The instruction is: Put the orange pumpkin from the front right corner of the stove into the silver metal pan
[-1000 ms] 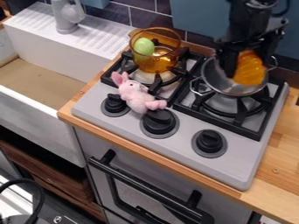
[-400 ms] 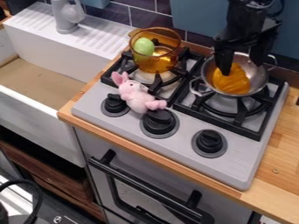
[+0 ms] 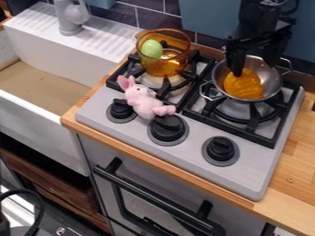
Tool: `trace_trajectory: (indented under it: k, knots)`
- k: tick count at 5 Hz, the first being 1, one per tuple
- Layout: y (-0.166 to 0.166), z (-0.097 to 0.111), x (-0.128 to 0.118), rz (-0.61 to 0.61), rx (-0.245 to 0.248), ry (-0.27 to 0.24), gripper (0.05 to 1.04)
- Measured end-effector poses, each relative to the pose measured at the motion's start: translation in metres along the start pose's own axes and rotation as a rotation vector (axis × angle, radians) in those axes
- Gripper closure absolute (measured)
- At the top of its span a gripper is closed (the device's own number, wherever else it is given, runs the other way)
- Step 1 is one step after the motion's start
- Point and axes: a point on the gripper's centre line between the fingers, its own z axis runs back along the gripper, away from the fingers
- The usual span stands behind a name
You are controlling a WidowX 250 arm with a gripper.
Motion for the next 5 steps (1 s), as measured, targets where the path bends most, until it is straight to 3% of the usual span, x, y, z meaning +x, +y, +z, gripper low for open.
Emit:
trace_trajectory:
  k: [1,4,5]
  knots:
    - [0.002,-0.001,0.000,0.004,0.006,0.002,0.087]
    - [0.040,0.053,0.013,0.045,-0.048,0.001,0.087]
    - [0.057,0.063,0.026,0.050,-0.040,0.007,0.087]
